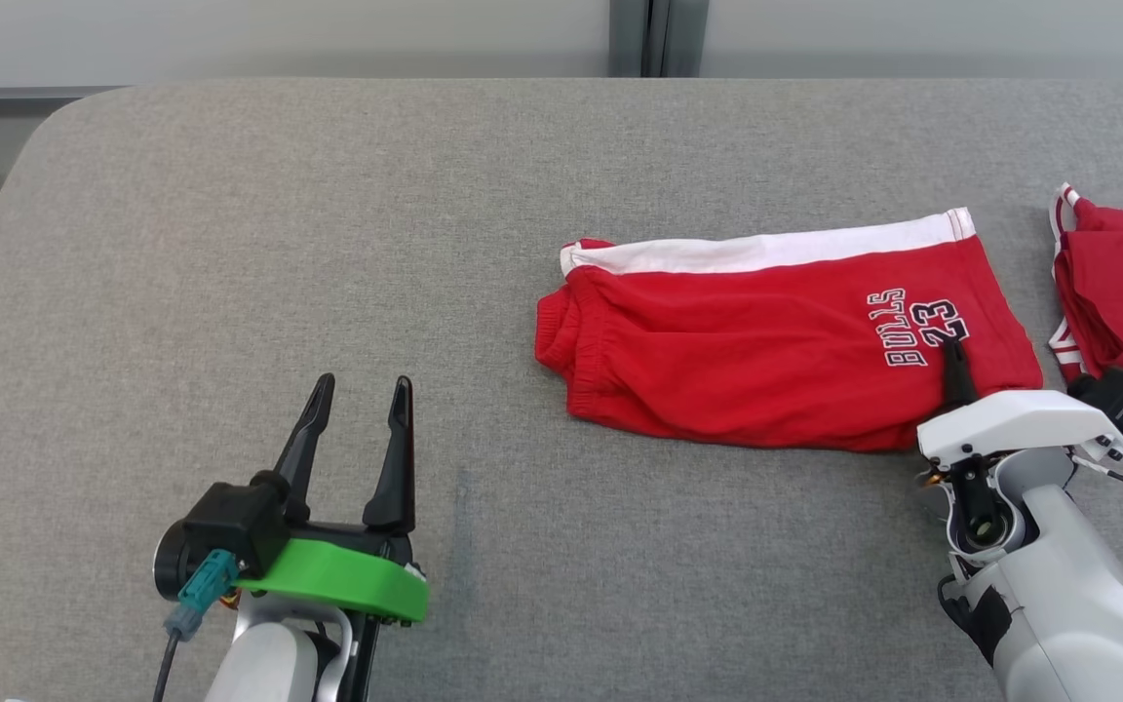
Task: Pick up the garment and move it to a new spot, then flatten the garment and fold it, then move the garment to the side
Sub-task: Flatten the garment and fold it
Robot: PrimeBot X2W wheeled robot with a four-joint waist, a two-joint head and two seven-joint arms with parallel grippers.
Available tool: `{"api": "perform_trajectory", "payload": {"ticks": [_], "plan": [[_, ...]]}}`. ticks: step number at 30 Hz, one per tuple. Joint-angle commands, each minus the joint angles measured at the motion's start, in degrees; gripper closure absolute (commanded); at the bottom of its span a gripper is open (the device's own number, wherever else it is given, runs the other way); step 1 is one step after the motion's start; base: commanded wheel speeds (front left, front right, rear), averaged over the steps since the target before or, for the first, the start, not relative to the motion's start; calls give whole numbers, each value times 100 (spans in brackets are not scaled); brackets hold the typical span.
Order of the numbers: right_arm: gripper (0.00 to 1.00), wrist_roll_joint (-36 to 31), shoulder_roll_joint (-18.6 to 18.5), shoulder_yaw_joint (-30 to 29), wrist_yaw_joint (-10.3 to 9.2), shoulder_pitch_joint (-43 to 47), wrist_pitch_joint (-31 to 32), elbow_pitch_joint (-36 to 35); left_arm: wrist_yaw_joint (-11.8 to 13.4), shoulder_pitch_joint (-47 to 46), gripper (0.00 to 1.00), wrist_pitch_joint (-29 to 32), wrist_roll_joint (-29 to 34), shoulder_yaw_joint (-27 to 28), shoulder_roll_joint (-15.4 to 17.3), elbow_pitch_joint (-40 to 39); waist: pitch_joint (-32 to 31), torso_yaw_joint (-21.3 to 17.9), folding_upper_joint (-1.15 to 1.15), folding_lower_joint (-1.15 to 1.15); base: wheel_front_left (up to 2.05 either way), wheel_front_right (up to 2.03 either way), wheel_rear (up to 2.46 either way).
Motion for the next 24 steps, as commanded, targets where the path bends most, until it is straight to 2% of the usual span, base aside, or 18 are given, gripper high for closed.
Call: {"api": "perform_trajectory", "payload": {"ticks": [1, 8, 17, 24], "plan": [[100, -107, -14, -29, -2, 36, -72, 9, -30, 31, 0, -14, 13, 17, 11, 19, 3, -12, 0, 0, 0, 0, 0], [100, -440, 45, 59, -1, -197, -139, -240, -46, -15, 0, -14, 33, -6, 11, 43, -22, 87, 0, 0, 0, 0, 0], [100, -740, 188, 684, -2, -53, 57, -1004, -33, 132, 0, -14, -17, -34, 11, 96, -200, 348, 0, 0, 0, 0, 0], [100, -626, 299, 1264, -2, 129, 265, -1519, -16, 190, 0, -13, -43, -85, 11, 110, -291, 583, 0, 0, 0, 0, 0]]}}
